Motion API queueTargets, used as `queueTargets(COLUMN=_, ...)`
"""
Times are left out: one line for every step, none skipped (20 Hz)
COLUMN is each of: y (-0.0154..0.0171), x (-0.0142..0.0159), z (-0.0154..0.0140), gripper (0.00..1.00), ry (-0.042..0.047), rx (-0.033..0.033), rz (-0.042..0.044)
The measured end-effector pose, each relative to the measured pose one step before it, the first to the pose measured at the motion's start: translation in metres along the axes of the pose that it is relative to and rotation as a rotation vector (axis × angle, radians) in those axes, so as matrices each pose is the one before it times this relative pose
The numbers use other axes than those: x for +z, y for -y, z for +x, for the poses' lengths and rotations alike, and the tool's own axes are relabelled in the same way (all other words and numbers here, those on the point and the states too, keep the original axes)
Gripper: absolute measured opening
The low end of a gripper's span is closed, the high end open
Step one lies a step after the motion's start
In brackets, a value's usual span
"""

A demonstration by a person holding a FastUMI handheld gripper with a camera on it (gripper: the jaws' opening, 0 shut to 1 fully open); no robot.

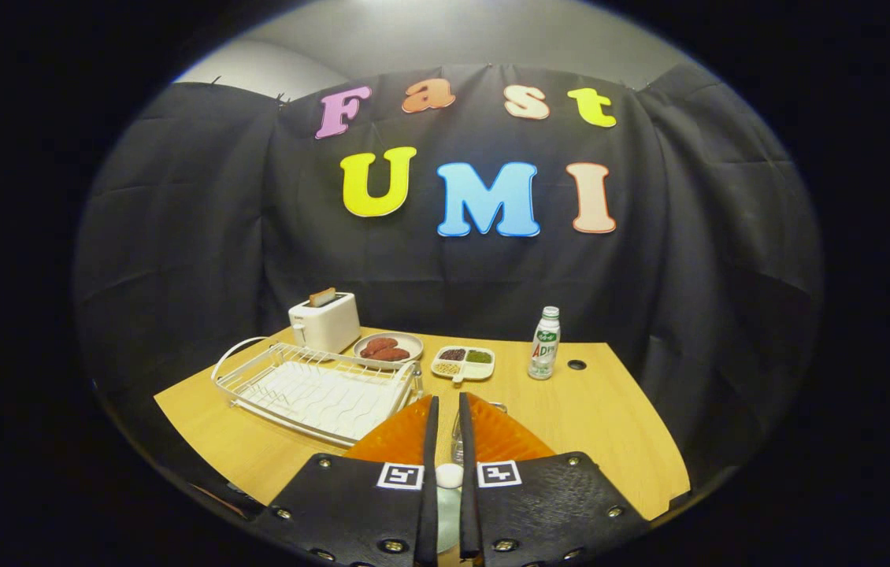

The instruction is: Take the plate from the dish rack, then take the spoon from the basket and place it into the plate.

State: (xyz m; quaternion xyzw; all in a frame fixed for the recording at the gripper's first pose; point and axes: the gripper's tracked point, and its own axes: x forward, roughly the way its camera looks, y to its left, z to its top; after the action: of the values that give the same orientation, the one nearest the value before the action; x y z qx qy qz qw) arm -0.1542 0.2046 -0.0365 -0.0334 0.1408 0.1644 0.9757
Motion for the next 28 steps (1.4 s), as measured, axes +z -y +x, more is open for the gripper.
queueTargets(y=-0.00623, x=-0.00199, z=0.00296, gripper=0.11, ry=-0.00984, rx=0.00566, rz=-0.00202)
queueTargets(y=-0.00679, x=-0.00312, z=0.00297, gripper=0.11, ry=-0.00699, rx=0.00969, rz=-0.00308)
queueTargets(y=-0.00689, x=-0.00071, z=0.00299, gripper=0.11, ry=-0.00525, rx=0.00851, rz=-0.00432)
queueTargets(y=-0.00635, x=-0.00275, z=0.00344, gripper=0.11, ry=-0.00535, rx=0.00627, rz=-0.00712)
queueTargets(y=-0.00472, x=-0.00284, z=0.00302, gripper=0.11, ry=-0.00889, rx=0.00328, rz=-0.00791)
queueTargets(y=-0.0065, x=-0.00305, z=0.00388, gripper=0.11, ry=-0.00686, rx=0.00739, rz=-0.00389)
queueTargets(y=-0.00485, x=-0.00261, z=0.00238, gripper=0.1, ry=-0.00637, rx=0.00359, rz=-0.00206)
queueTargets(y=-0.00574, x=-0.00504, z=0.00481, gripper=0.11, ry=-0.0111, rx=0.0043, rz=-0.00134)
queueTargets(y=-0.00351, x=-0.00369, z=0.00302, gripper=0.11, ry=-0.00865, rx=0.00023, rz=-0.00075)
queueTargets(y=-0.00397, x=-0.00459, z=0.00485, gripper=0.1, ry=-0.01193, rx=-0.00135, rz=-0.00061)
queueTargets(y=-0.00353, x=-0.00423, z=0.00352, gripper=0.1, ry=-0.01164, rx=0.00046, rz=0.00253)
queueTargets(y=-0.00399, x=-0.00507, z=0.00475, gripper=0.11, ry=-0.01672, rx=-0.00058, rz=0.00499)
queueTargets(y=-0.00368, x=-0.00278, z=0.00266, gripper=0.11, ry=-0.01227, rx=-0.00021, rz=0.00636)
queueTargets(y=-0.0034, x=-0.00078, z=0.00189, gripper=0.11, ry=-0.00297, rx=-0.0006, rz=0.0008)
queueTargets(y=-0.00022, x=-0.00035, z=0.00321, gripper=0.11, ry=-0.00225, rx=-0.00619, rz=-0.00399)
queueTargets(y=-0.00097, x=-0.00081, z=0.00052, gripper=0.12, ry=-0.00292, rx=-0.00618, rz=-0.00197)
queueTargets(y=-0.00133, x=-0.0001, z=0.00187, gripper=0.12, ry=-0.00213, rx=-0.00134, rz=0.00038)
queueTargets(y=-0.00193, x=-0.00068, z=0.00217, gripper=0.12, ry=-0.00282, rx=0.00108, rz=0.00244)
queueTargets(y=-0.00075, x=-0.00069, z=0.00206, gripper=0.12, ry=-0.00418, rx=0.00079, rz=0.00185)
queueTargets(y=-0.00084, x=-0.00159, z=0.00183, gripper=0.12, ry=-0.00806, rx=0.00258, rz=0.00069)
queueTargets(y=-0.00047, x=-0.00146, z=0.00103, gripper=0.12, ry=-0.00449, rx=0.00475, rz=0.00036)
queueTargets(y=-0.00098, x=-0.00087, z=0.00307, gripper=0.14, ry=-0.0062, rx=0.00452, rz=-0.00018)
queueTargets(y=0.00005, x=-0.0018, z=0.0022, gripper=0.13, ry=-0.00419, rx=0.00159, rz=-0.00113)
queueTargets(y=-0.00033, x=-0.0013, z=0.00281, gripper=0.13, ry=-0.00314, rx=0.00381, rz=-0.00241)
queueTargets(y=-0.00068, x=-0.00025, z=0.00202, gripper=0.14, ry=-0.00368, rx=0.00498, rz=0.00095)
queueTargets(y=-0.00177, x=0.00036, z=0.00219, gripper=0.17, ry=0.00246, rx=0.01107, rz=0.00282)
queueTargets(y=0.00068, x=0.00157, z=0.00244, gripper=0.17, ry=0.00218, rx=0.00245, rz=0.00181)
queueTargets(y=0.00332, x=0.00257, z=0.00058, gripper=0.17, ry=0.00253, rx=-0.00332, rz=-0.00211)
